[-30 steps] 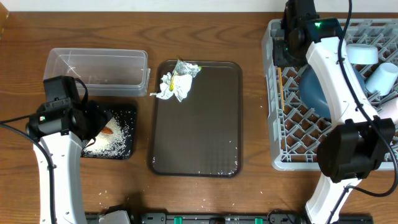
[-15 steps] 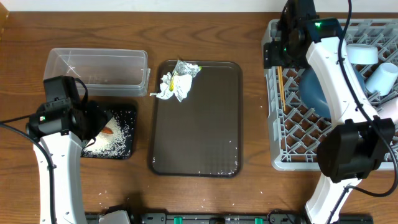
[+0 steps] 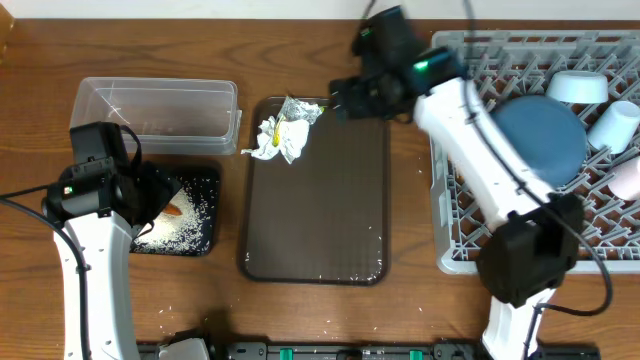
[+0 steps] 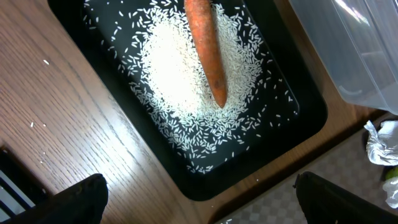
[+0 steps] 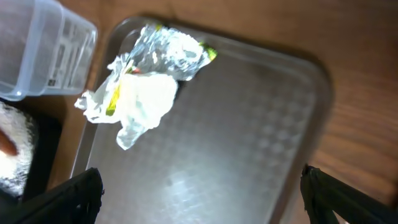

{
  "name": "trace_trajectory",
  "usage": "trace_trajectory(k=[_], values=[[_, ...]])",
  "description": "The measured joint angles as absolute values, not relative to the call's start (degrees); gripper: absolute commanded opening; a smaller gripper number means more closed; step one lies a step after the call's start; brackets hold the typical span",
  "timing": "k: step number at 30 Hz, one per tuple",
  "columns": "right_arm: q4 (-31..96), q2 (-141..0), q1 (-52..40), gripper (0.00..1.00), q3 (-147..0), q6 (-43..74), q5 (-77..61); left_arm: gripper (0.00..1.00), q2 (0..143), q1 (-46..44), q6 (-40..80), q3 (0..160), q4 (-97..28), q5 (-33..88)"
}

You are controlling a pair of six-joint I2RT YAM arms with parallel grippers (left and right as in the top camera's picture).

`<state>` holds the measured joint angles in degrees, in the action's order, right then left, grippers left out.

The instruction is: Sort waste into correct bins and load items into the dishwasher rack

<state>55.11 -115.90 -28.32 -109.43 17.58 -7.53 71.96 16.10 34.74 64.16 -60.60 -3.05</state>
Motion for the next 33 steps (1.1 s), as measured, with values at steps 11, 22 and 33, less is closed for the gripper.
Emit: trace_trajectory(k=[11, 22, 33], values=[[57.3, -119.7, -32.4, 0.99, -109.3, 20.0, 5.3, 0.98, 72.0, 16.1, 34.7, 64.2, -60.6, -3.0], [60.4, -119.7, -13.7, 0.99, -109.3, 20.4, -5.1, 0.98, 72.0, 16.1, 34.7, 64.2, -60.6, -3.0], [60.5, -119.7, -8.7, 0.99, -109.3, 20.6, -14.5, 0.99, 72.0, 16.1, 36.1, 64.2, -60.6, -3.0]])
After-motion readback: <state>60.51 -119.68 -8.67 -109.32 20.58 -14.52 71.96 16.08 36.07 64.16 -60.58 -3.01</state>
